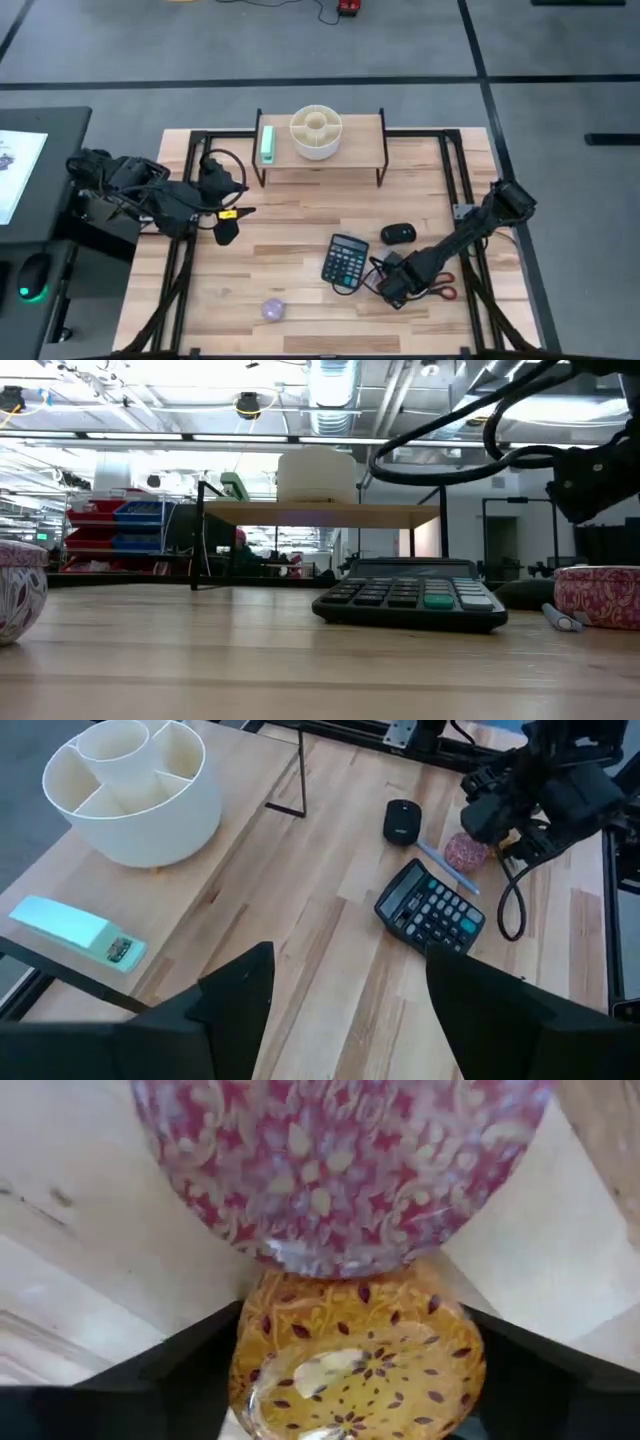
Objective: Stock shelves
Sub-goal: Put the orange scented candle on the shelf
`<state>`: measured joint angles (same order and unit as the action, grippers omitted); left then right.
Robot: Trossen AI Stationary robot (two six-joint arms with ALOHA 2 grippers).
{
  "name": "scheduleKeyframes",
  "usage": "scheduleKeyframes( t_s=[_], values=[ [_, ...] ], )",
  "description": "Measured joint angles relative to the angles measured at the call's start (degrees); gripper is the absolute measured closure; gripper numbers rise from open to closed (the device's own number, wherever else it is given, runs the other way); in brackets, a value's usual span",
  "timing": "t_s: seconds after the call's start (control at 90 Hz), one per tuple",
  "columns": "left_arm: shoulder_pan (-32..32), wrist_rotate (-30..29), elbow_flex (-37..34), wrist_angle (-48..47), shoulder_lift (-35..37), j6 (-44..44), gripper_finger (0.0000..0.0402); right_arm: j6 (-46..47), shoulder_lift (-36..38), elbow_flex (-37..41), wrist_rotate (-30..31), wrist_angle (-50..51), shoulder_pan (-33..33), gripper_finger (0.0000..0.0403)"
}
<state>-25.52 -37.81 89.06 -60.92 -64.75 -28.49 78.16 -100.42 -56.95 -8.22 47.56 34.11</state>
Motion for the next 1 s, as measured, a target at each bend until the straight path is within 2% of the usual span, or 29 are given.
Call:
scheduleKeyframes(
  t_s=[0.2, 0.456, 0.578, 0.733, 1.0],
  values=[
    [0.0, 0.0, 0.0, 0.0, 0.0, 0.0, 0.0164, -0.7, 2.7, -0.8, -5.9, 4.1, -0.2, 0.0126],
    [0.0, -0.1, 0.0, 0.6, 0.0, 0.3, 0.0164, -4.5, 12.8, -11.0, -5.4, 18.2, -5.6, 0.0126],
    [0.0, -0.1, 0.0, 0.8, 0.0, 0.8, 0.0164, -8.2, 15.3, -18.3, -1.9, 22.3, -11.0, 0.0126],
    [0.0, -0.1, 0.0, 0.8, 0.0, 0.8, 0.0164, -16.4, 14.8, -29.6, 3.3, 25.5, -19.7, 0.0126],
    [0.0, -0.1, 0.0, 0.9, 0.0, 0.8, 0.0164, -33.0, 9.1, -46.7, 6.8, 29.1, -35.2, 0.0126]
  ],
)
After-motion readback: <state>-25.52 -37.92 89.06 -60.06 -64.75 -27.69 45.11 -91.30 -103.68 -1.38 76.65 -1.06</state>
